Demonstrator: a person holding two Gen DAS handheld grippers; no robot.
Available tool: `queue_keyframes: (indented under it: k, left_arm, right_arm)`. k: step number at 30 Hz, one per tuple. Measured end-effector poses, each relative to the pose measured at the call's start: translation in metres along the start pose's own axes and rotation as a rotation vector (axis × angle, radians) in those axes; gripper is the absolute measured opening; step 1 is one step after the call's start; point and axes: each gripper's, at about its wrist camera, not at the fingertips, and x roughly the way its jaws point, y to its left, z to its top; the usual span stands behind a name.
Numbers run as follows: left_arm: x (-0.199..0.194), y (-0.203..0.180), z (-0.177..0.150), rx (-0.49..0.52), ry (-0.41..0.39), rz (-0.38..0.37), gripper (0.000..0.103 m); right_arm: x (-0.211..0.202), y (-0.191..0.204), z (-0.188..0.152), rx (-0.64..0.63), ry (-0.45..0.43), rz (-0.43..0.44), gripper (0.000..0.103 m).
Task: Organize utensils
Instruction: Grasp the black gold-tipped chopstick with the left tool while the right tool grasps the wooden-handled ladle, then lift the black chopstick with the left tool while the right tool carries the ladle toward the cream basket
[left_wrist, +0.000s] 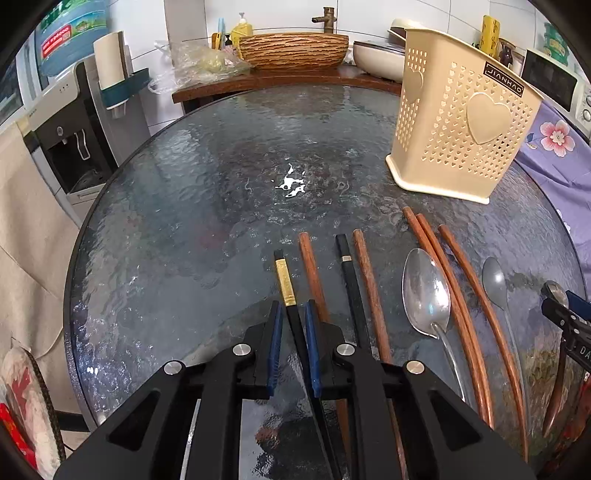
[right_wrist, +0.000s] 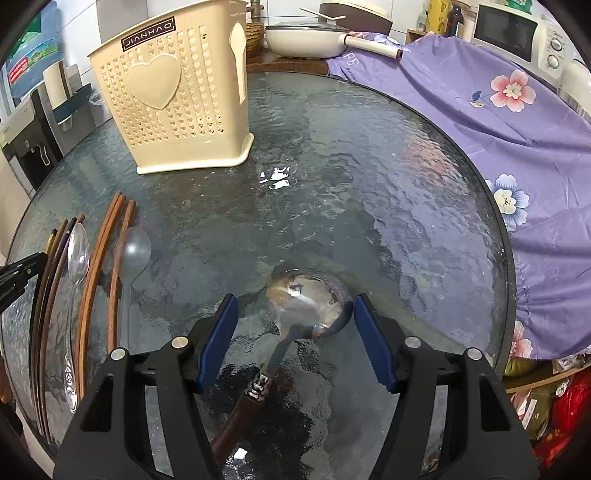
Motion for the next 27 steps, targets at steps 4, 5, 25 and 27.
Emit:
queue_keyframes:
  k: [4,5,25,27]
  left_arm:
    - [0.0032,-0.0045,0.0045,0.014,0.005,0.01,0.01]
    - [0.0043,-0.0057,0.0057,0.021,0.003,0.016,0.01]
    - [0.0078,-0.0059,0.0083,-0.001,0.005,-0.005,0.007]
    - [0.0066,-0.0039,0.0087,-0.014,0.003,-0.011,0.007]
  right_arm:
    - [0.0014,0.0004,0.0016,0.001,0.006,0.003,0.064]
    - [0.0017,0.0004,0.0019,0.0,0.006,0.003,0.064]
    - [0.0021,0.0024,0.0044,-0.015,-0.002,0.045,0.048]
    - [0.0009,0.001,0.0044,-0.01,-0.009,0.069,0.048]
